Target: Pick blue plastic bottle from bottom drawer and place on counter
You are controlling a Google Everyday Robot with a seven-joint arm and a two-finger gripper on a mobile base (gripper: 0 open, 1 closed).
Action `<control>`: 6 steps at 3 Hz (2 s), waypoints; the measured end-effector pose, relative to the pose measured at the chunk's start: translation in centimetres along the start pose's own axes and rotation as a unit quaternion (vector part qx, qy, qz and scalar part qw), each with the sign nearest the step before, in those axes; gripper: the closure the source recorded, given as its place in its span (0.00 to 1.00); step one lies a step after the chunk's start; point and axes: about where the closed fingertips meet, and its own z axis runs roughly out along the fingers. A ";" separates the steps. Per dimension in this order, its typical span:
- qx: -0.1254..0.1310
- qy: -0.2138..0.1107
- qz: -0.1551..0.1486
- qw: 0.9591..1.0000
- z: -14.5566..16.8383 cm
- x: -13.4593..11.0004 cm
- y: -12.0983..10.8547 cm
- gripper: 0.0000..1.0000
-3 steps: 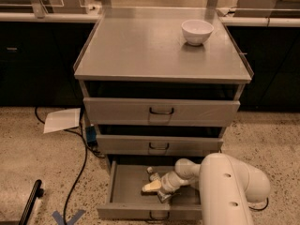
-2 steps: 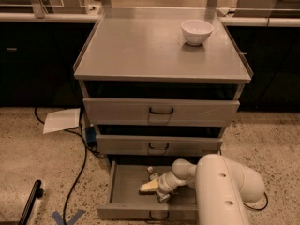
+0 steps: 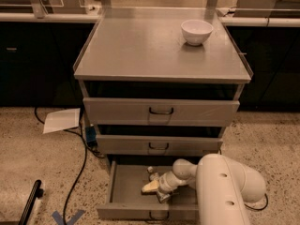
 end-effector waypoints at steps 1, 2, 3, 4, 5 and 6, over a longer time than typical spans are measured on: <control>0.000 0.000 0.000 1.000 0.0 0.0 0.0 0.42; 0.000 0.000 0.000 1.000 0.0 0.0 0.0 0.66; 0.000 0.000 0.000 1.000 0.0 0.0 0.0 0.89; 0.000 0.000 0.000 1.000 0.0 0.0 0.0 1.00; -0.019 0.002 0.000 1.000 -0.2 0.0 0.2 1.00; -0.066 0.000 -0.009 0.998 -2.9 -0.3 0.8 1.00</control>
Offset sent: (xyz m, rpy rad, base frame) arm 0.0000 0.0000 0.0000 0.0000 0.0000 0.0000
